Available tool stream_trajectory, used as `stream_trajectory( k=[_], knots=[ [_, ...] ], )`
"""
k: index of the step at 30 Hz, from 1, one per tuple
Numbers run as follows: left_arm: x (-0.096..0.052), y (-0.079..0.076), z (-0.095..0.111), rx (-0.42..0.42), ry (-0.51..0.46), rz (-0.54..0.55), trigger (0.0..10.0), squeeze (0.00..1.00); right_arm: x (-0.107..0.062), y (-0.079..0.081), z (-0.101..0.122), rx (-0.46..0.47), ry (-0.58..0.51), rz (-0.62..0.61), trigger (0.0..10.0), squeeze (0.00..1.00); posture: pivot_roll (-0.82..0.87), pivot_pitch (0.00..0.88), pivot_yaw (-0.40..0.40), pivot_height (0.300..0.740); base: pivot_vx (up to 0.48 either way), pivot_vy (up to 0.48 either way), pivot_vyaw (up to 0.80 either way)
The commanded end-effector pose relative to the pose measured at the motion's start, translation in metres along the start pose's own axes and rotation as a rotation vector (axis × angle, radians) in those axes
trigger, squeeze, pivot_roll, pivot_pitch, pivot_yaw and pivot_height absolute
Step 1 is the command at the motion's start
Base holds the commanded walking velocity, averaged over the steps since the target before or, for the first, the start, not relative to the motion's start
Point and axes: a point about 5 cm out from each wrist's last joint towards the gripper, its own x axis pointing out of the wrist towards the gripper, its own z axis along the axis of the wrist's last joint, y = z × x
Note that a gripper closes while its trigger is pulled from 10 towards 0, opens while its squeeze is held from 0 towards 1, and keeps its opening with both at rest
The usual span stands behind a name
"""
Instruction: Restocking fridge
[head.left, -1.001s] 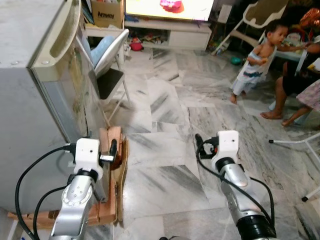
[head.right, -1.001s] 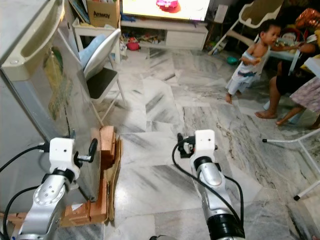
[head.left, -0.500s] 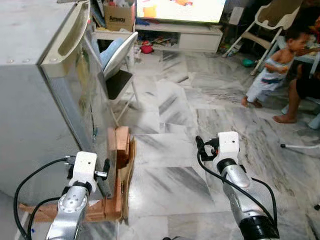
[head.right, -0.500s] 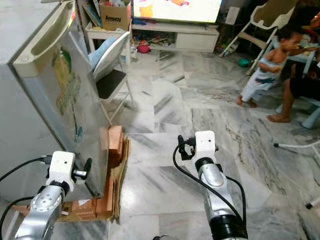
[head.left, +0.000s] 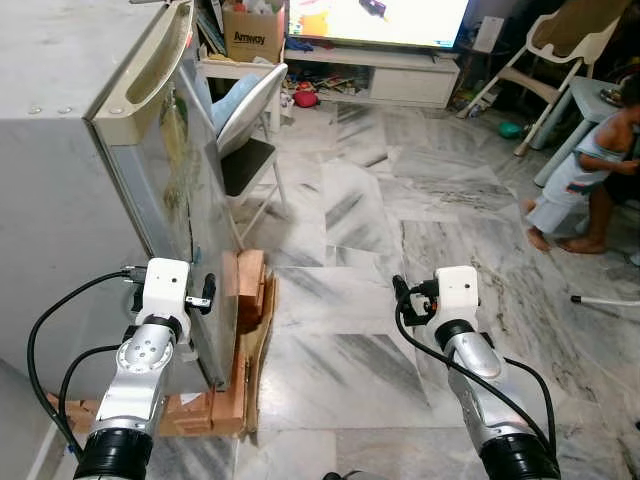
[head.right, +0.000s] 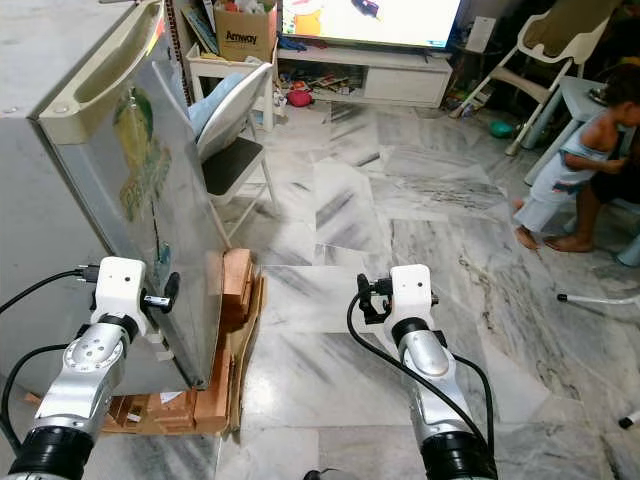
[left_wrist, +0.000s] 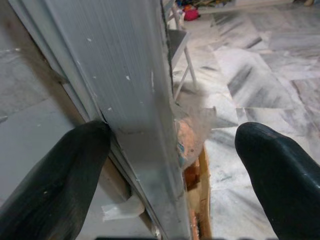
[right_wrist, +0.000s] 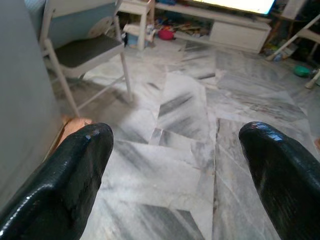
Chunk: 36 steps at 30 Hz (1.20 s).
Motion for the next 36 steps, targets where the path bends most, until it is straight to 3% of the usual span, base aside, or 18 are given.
stream_trajectory(
  k=[1,4,5,7,8,9,10,11,13,15,19,22,24,26,27,31,36],
  knots=[
    [0.019,-0.003,0.038,0.01,-0.114,-0.008,10.0,0.0,-0.002,-0.001,-0.016,-0.049,0.098,0.036,10.0,0.0,0.08,0.0,-0.072,0.74,0.0,0.0,0.0],
    [0.025,-0.008,0.051,-0.004,-0.144,-0.022,10.0,0.0,-0.005,-0.001,-0.026,-0.082,0.165,0.061,10.0,0.0,0.08,0.0,-0.072,0.74,0.0,0.0,0.0],
    [0.028,-0.012,0.059,-0.042,-0.16,-0.036,10.0,0.0,-0.008,-0.002,-0.032,-0.098,0.202,0.076,10.0,0.0,0.08,0.0,-0.074,0.74,0.0,0.0,0.0],
    [0.034,-0.033,0.086,-0.101,-0.218,-0.121,10.0,0.0,-0.016,-0.004,-0.045,-0.104,0.277,0.103,10.0,0.0,0.09,0.0,-0.074,0.74,0.0,0.0,0.0],
    [0.033,-0.06,0.109,-0.096,-0.279,-0.234,10.0,0.0,-0.021,-0.004,-0.055,-0.111,0.335,0.129,10.0,0.0,0.09,0.0,-0.076,0.74,0.0,0.0,0.0],
    [0.033,-0.06,0.109,-0.096,-0.279,-0.234,10.0,0.0,-0.021,-0.004,-0.055,-0.111,0.335,0.129,10.0,0.0,0.09,0.0,-0.076,0.74,0.0,0.0,0.0],
    [0.024,-0.102,0.14,-0.072,-0.372,-0.422,10.0,0.0,-0.029,-0.004,-0.067,-0.12,0.404,0.158,10.0,0.0,0.09,0.0,-0.075,0.74,0.0,0.0,0.0],
    [0.024,-0.102,0.14,-0.072,-0.372,-0.422,10.0,0.0,-0.029,-0.004,-0.067,-0.12,0.404,0.158,10.0,0.0,0.09,0.0,-0.075,0.74,0.0,0.0,0.0],
    [0.003,-0.149,0.16,-0.057,-0.451,-0.631,10.0,0.0,-0.033,0.001,-0.073,-0.135,0.438,0.203,10.0,0.0,0.07,0.0,-0.068,0.74,0.0,0.0,0.0],
    [-0.017,-0.181,0.161,-0.053,-0.484,-0.782,10.0,0.0,-0.034,0.006,-0.073,-0.149,0.435,0.227,10.0,0.0,0.06,0.0,-0.061,0.74,0.0,0.0,0.0],
    [-0.012,-0.176,0.146,-0.067,-0.44,-0.747,10.0,0.0,-0.033,0.008,-0.072,-0.151,0.428,0.237,10.0,0.0,0.07,0.0,-0.058,0.74,0.0,0.0,0.0],
    [-0.001,-0.147,0.128,-0.047,-0.412,-0.62,10.0,0.0,-0.033,0.009,-0.073,-0.151,0.434,0.24,10.0,0.0,0.08,0.0,-0.059,0.74,0.0,0.0,0.0],
    [0.002,-0.119,0.114,-0.023,-0.376,-0.519,10.0,0.0,-0.031,0.011,-0.071,-0.154,0.435,0.248,10.0,0.0,0.09,0.0,-0.063,0.74,0.0,0.0,0.0],
    [0.002,-0.113,0.111,-0.01,-0.375,-0.496,10.0,0.0,-0.029,0.011,-0.07,-0.155,0.427,0.243,10.0,0.0,0.09,0.0,-0.063,0.74,0.0,0.0,0.0],
    [0.001,-0.097,0.104,0.013,-0.381,-0.43,10.0,0.0,-0.026,0.011,-0.066,-0.145,0.405,0.229,10.0,0.0,0.09,0.0,-0.063,0.74,0.0,0.0,0.0],
    [-0.005,-0.064,0.088,-0.03,-0.363,-0.265,10.0,0.0,-0.019,0.013,-0.055,-0.129,0.346,0.198,10.0,0.0,0.09,0.0,-0.062,0.74,0.0,-0.206,0.0],
    [-0.016,-0.05,0.077,-0.052,-0.349,-0.199,10.0,0.0,-0.016,0.014,-0.048,-0.12,0.317,0.183,10.0,0.0,0.09,0.0,-0.065,0.74,0.0,-0.477,0.0]
  ],
)
